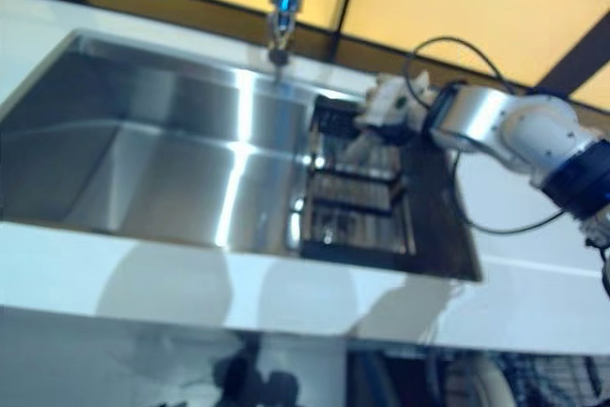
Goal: Take plates into dishwasher
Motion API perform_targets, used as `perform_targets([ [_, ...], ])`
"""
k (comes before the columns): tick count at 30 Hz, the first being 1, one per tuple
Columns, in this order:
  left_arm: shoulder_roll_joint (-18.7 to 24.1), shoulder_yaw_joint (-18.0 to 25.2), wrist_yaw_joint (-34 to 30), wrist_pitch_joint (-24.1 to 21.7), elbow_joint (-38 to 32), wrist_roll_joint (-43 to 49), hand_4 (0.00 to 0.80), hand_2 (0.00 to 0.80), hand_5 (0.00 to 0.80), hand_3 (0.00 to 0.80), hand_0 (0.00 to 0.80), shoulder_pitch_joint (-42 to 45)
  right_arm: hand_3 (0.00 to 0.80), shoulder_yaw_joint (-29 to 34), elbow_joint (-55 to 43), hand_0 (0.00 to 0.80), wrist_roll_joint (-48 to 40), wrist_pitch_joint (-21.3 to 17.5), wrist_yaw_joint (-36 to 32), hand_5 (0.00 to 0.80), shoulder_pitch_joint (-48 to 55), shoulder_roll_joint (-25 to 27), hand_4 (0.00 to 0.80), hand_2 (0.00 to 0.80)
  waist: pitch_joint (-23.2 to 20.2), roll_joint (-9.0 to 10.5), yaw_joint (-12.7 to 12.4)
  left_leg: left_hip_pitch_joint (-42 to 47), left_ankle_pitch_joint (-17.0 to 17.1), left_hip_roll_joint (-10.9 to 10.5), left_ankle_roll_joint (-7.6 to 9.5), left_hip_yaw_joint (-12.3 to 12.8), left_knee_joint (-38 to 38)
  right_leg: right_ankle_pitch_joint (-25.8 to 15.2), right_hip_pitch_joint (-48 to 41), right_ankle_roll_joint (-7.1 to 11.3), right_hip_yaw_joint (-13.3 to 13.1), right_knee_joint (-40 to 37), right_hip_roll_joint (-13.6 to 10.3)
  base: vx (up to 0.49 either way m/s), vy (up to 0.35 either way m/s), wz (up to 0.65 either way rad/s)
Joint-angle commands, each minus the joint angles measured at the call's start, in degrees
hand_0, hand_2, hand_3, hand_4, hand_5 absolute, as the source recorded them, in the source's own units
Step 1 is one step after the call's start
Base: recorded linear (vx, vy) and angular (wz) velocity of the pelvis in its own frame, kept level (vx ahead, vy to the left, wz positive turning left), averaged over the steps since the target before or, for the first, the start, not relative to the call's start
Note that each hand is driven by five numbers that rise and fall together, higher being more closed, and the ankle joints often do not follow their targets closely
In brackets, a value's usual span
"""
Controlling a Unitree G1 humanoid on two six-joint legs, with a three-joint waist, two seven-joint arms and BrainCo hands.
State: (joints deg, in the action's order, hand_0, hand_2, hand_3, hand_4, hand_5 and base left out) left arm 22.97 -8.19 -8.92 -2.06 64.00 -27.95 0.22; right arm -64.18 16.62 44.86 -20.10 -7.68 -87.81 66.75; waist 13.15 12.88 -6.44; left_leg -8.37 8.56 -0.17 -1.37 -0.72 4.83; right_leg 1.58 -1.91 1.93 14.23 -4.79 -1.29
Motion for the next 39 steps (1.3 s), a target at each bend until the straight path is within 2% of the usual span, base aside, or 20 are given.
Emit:
perform_targets([
  [1, -0.07, 0.2, 0.68, -0.85, 0.87, 1.79, 0.0, 0.0, 0.0, 0.0, 0.0, 2.75, 0.8, -0.83, 2.39, 0.8, 0.37, 2.2, 2.21, 0.8, -5.12, 2.94, 0.8, 0.8, -5.91, -0.21, 0.27, 7.1, -7.19, 2.82, -3.17, 3.64, 0.17, -6.24, 2.05, 7.4, -1.7, -0.21, -3.52, 0.022, 0.032, -0.19],
  [8, -1.89, 0.86, 1.08, -0.58, 1.76, 3.57, 0.0, 0.0, 0.0, 0.0, 0.0, 3.51, 0.8, -0.4, 3.45, 0.8, -0.55, 3.17, 2.24, 0.8, -5.11, 5.71, 0.8, 0.8, -10.07, -1.3, 2.16, 9.7, -8.12, 2.83, -3.17, 5.08, 0.17, -5.59, 0.37, 7.39, -3.7, -0.21, -3.39, 0.039, 0.037, -0.2],
  [13, -2.72, 2.09, 0.17, -0.57, 2.56, 4.64, 0.0, 0.0, 0.0, 0.0, 0.0, 3.63, 0.8, 2.89, 4.67, 0.8, -6.59, 10.33, 3.86, 0.8, -2.42, 8.52, 0.8, 0.8, -12.04, -2.43, 3.85, 11.11, -8.86, 2.8, -3.03, 6.17, 0.17, -5.24, -0.08, 7.34, -5.85, -0.21, -3.04, 0.015, 0.031, -0.22],
  [14, -2.73, 2.07, 0.08, -0.61, 2.58, 4.76, 0.0, 0.0, 0.0, 0.0, 0.0, 3.67, 0.8, 3.24, 4.74, 0.8, -6.88, 10.79, 3.9, 0.8, -2.08, 8.7, 0.8, 0.8, -12.12, -2.45, 3.89, 11.17, -8.89, 2.81, -3.02, 6.25, 0.17, -5.23, -0.1, 7.34, -5.97, -0.21, -3.0, 0.014, 0.017, -0.27],
  [16, -3.16, 2.25, -0.27, -0.63, 2.51, 4.99, 0.0, 0.0, 0.0, 0.0, 0.0, 3.91, 0.8, 6.31, 6.14, 0.8, -11.21, 14.14, 4.75, 0.8, 0.82, 11.53, 0.8, 0.8, -12.89, -3.23, 5.09, 11.55, -9.1, 2.83, -2.98, 6.84, 0.17, -5.15, -0.1, 7.36, -7.11, -0.21, -2.74, 0.014, 0.02, -0.19],
  [19, -3.49, 2.71, -0.64, -0.45, 2.43, 5.24, 0.0, 0.0, 0.0, 0.0, 0.0, 4.33, 0.8, 10.93, 7.63, 0.8, -16.28, 16.21, 5.83, 0.8, 5.57, 15.57, 0.8, 0.8, -13.35, -4.11, 6.58, 12.14, -9.4, 2.95, -2.87, 7.77, 0.17, -5.23, -0.09, 7.35, -8.32, -0.21, -2.55, 0.018, 0.031, -0.24],
  [21, -3.33, 2.74, -0.68, -0.45, 2.42, 5.12, 0.0, 0.0, 0.0, 0.0, 0.0, 4.42, 0.8, 13.4, 7.92, 0.8, -17.7, 16.11, 6.14, 0.8, 8.12, 16.75, 0.8, 0.8, -13.45, -4.07, 6.85, 12.35, -9.54, 2.98, -2.85, 8.04, 0.17, -5.25, -0.11, 7.34, -8.71, -0.21, -2.45, 0.021, 0.017, -0.26],
  [22, -3.98, 2.86, -0.45, -0.32, 2.34, 4.6, 0.0, 0.0, 0.0, 0.0, 0.0, 4.5, 0.8, 16.67, 9.28, 0.8, -21.61, 16.56, 5.94, 0.8, 11.6, 18.66, 0.8, 0.8, -13.68, -4.81, 8.19, 12.77, -9.77, 3.01, -2.83, 8.55, 0.17, -5.32, -0.06, 7.38, -9.75, -0.21, -2.18, 0.036, 0.015, -0.3],
  [26, -4.04, 3.15, -0.21, -0.14, 2.02, 4.26, 0.0, 0.0, 0.0, 0.0, 0.0, 4.89, 0.8, 25.44, 11.66, 0.8, -25.39, 14.93, 5.54, 0.8, 21.97, 22.35, 0.8, 0.8, -14.06, -5.1, 10.05, 13.67, -10.19, 3.25, -2.68, 9.94, 0.17, -5.5, -0.04, 7.33, -11.39, -0.21, -1.66, 0.043, 0.003, -0.3],
  [30, -4.2, 3.17, -0.13, 0.09, 1.83, 4.14, 0.0, 0.0, 0.0, 0.0, 0.0, 4.95, 0.8, 31.98, 14.46, 0.8, -25.62, 15.27, 6.09, 0.8, 29.58, 24.12, 0.8, 0.8, -14.17, -5.27, 11.3, 14.08, -10.38, 3.42, -2.61, 10.92, 0.17, -5.61, 0.05, 7.29, -12.27, -0.21, -1.37, 0.015, -0.007, -0.25],
  [31, -4.59, 3.42, -0.15, 0.21, 1.77, 3.92, 0.0, 0.0, 0.0, 0.0, 0.0, 5.02, 0.8, 35.6, 17.03, 0.8, -26.05, 13.94, 7.36, 0.8, 34.2, 24.85, 0.8, 0.8, -14.17, -5.7, 12.12, 14.13, -10.37, 3.61, -2.65, 11.37, 0.17, -5.71, 0.23, 7.28, -12.48, -0.21, -1.2, 0.005, -0.007, -0.26],
  [33, -4.61, 3.25, -0.13, 0.31, 1.68, 3.62, 0.0, 0.0, 0.0, 0.0, 0.0, 5.03, 0.8, 39.67, 17.76, 0.8, -26.65, 14.19, 7.54, 0.8, 38.9, 25.2, 0.8, 0.8, -14.14, -5.8, 12.66, 14.18, -10.36, 3.72, -2.68, 11.7, 0.17, -5.76, 0.28, 7.27, -12.72, -0.21, -1.09, 0.001, -0.009, -0.18],
  [36, -5.27, 4.32, -0.31, 0.39, 1.7, 3.7, 0.0, 0.0, 0.0, 0.0, 0.0, 5.31, 0.8, 52.39, 19.05, 0.8, -26.78, 14.38, 7.82, 0.8, 54.45, 23.96, 0.8, 0.8, -14.11, -6.19, 14.36, 14.32, -10.33, 4.04, -2.8, 12.49, 0.17, -5.92, 0.44, 7.36, -13.18, -0.21, -0.88, 0.002, -0.016, -0.08],
  [37, -5.11, 4.22, -0.28, 0.42, 1.66, 3.71, 0.0, 0.0, 0.0, 0.0, 0.0, 5.27, 0.8, 54.42, 18.91, 0.8, -26.95, 14.49, 7.78, 0.8, 56.59, 23.86, 0.8, 0.8, -14.08, -6.03, 14.26, 14.31, -10.33, 4.05, -2.8, 12.5, 0.17, -5.92, 0.44, 7.36, -13.17, -0.21, -0.86, -0.001, -0.025, -0.1],
  [39, -4.85, 4.58, -0.05, 1.01, 1.26, 4.08, 0.0, 0.0, 0.0, 0.0, 0.0, 5.41, 0.8, 64.87, 20.31, 0.8, -29.76, 13.92, 7.38, 0.8, 69.08, 22.06, 0.8, 0.8, -13.81, -5.86, 14.9, 14.35, -10.23, 4.27, -2.8, 12.99, 0.17, -6.11, 0.67, 7.43, -13.35, -0.21, -0.76, -0.014, -0.046, -0.09],
])
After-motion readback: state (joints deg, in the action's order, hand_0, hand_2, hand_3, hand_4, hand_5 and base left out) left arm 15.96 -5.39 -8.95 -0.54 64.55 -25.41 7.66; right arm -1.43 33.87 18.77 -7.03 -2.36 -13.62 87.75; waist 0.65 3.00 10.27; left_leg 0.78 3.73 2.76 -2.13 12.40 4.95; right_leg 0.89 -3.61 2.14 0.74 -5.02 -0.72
